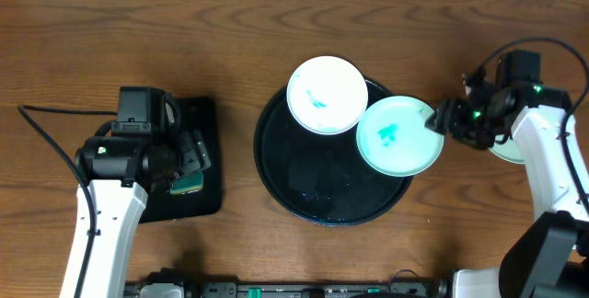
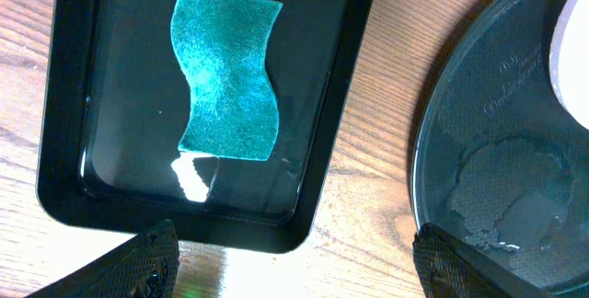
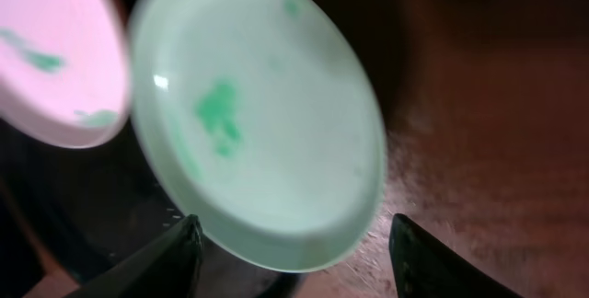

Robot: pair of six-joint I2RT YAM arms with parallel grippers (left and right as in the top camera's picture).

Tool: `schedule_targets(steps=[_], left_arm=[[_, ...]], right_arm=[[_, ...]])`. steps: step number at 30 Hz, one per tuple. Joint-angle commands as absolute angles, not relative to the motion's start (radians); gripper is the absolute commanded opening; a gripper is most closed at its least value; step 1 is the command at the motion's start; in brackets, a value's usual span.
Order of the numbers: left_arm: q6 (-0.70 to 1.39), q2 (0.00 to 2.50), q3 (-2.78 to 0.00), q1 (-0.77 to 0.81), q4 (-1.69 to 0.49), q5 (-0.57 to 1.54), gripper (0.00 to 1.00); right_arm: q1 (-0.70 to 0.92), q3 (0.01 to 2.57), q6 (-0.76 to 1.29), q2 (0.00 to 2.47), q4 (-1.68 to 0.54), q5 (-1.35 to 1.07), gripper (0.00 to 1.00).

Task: Clean dirty plates on tray and stack at the side
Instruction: 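Move right gripper to the lower plate and drag it toward the right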

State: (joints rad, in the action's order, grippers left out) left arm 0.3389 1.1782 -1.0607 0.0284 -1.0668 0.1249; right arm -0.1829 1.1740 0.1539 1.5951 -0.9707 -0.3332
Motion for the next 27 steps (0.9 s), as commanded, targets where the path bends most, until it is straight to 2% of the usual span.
schedule_targets(steps=[1,8,9,10,12,16,18,19,27], left_arm=[[0.321,1.182,-1.049,0.030,-1.069,0.120,0.82],[0.321,1.182,-1.049,0.030,-1.069,0.120,0.82],[0.321,1.182,-1.049,0.030,-1.069,0.120,0.82],[0.321,1.182,-1.049,0.030,-1.070,0.120,0.82],[0.321,1.182,-1.049,0.030,-1.069,0.120,0.82],[0.321,1.182,-1.049,0.030,-1.069,0.120,0.82],[0.322,1.182,-1.049,0.030,-1.069,0.120,0.82],[0.321,1.182,-1.049,0.030,-1.070,0.120,0.82],[0.321,1.182,-1.049,0.030,-1.070,0.120,0.82]], right_arm=[[-0.175,1.111,0.209,1.599,-0.944,-0.281,0.60],[-0.175,0.997,0.254,1.599,-0.804,-0.288,0.49],[-0.175,0.985,0.255,1.599,-0.790,-0.289,0.46],[-0.175,0.962,0.268,1.599,-0.766,-0.289,0.35],[-0.175,0.936,0.277,1.599,-0.737,-0.289,0.29],[-0.175,0.897,0.284,1.599,-0.686,-0.289,0.25],[-0.175,0.888,0.284,1.599,-0.671,-0.289,0.14],[-0.175,0.887,0.284,1.599,-0.669,-0.289,0.02],[-0.175,0.888,0.284,1.599,-0.670,-0.290,0.01]])
